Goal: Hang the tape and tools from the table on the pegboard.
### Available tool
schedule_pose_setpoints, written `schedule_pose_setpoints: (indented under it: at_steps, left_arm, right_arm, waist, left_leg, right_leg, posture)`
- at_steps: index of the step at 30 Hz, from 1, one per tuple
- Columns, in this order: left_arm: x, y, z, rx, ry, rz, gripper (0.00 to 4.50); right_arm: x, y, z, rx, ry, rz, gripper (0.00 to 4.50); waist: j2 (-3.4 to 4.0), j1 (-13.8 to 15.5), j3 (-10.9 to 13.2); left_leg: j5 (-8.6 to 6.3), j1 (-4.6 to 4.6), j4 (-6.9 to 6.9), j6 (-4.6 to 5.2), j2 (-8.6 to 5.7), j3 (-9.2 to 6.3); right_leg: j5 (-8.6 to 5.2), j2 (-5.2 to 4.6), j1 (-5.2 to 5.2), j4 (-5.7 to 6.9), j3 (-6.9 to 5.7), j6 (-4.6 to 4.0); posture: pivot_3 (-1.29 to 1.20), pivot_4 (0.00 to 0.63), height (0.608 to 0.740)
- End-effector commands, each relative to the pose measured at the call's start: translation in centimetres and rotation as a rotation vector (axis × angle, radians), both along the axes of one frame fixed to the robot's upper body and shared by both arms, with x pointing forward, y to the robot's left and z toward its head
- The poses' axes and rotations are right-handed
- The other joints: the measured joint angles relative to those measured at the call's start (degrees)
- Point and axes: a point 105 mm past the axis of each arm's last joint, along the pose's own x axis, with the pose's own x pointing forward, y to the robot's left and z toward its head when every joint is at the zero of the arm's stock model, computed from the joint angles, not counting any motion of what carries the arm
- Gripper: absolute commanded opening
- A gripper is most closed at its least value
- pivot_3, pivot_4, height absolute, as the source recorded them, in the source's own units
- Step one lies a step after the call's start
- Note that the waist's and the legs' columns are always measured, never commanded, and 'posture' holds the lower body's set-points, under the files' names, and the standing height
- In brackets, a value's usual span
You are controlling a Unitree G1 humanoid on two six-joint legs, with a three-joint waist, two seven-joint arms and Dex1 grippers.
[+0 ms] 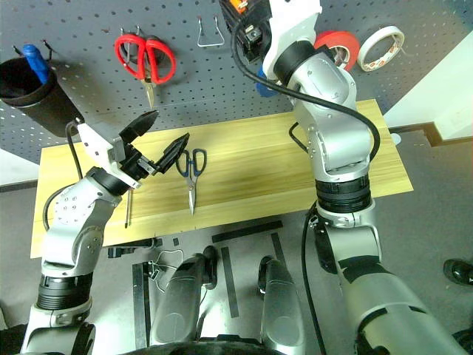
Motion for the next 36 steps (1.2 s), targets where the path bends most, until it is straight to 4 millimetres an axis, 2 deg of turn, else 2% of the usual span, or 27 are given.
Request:
schedule_pose_setpoints:
  at_steps: [1,15,21,31,36]
  left_arm:
    - [-0.4,0.1,0.5,-0.006,-0.035,0.000,4.17]
    - [-0.6,-0.1,0.8,-0.032,-0.043,-0.024,4.17]
    - [-0.7,-0.2,1.0,-0.045,-0.048,-0.032,4.17]
    - [-0.9,-0.3,1.1,-0.056,-0.047,-0.035,4.17]
    - [-1.2,-0.6,1.9,-0.066,-0.070,-0.040,4.17]
  right_arm:
    - [-2.3,-0.7,3.9,0.193,-0.140,0.025,2.61]
    - [-1.5,0.5,4.6,0.338,-0.191,-0.060,2.61]
    - [-1.6,1.8,4.8,0.357,-0.246,-0.079,2.61]
    - [-0.8,4.7,3.5,0.339,-0.244,-0.071,2.61]
    - [-0.2,5.3,2.9,0.331,-0.226,-0.062,2.61]
  waist:
    - [0.00,0.0,0.0]
    - [0.00,0.0,0.0]
    - [0.00,0.0,0.0]
    - [0.00,0.0,0.0]
    - [0.00,0.1,0.0]
  left_leg:
    - [0.00,0.00,0.00,0.00,0.01,0.00]
    - [0.01,0.00,0.03,-0.01,0.01,0.01]
    - [0.01,0.01,0.04,-0.02,0.01,0.01]
    - [0.01,0.00,0.12,-0.02,0.01,0.00]
    - [0.01,0.00,0.16,-0.02,0.02,-0.02]
  right_leg:
    - [0.00,0.01,0.00,0.00,0.00,0.00]
    - [0.01,0.01,0.00,0.04,0.00,-0.01]
    - [0.01,0.02,-0.01,0.07,0.00,-0.01]
    - [0.01,0.02,-0.01,0.13,0.00,-0.02]
    - [0.01,0.02,-0.01,0.16,0.00,-0.02]
  posture:
    - [0.10,0.298,0.740]
    - [0.10,0.304,0.740]
    - [0.11,0.312,0.740]
    - [0.11,0.325,0.740]
    - [0.13,0.344,0.740]
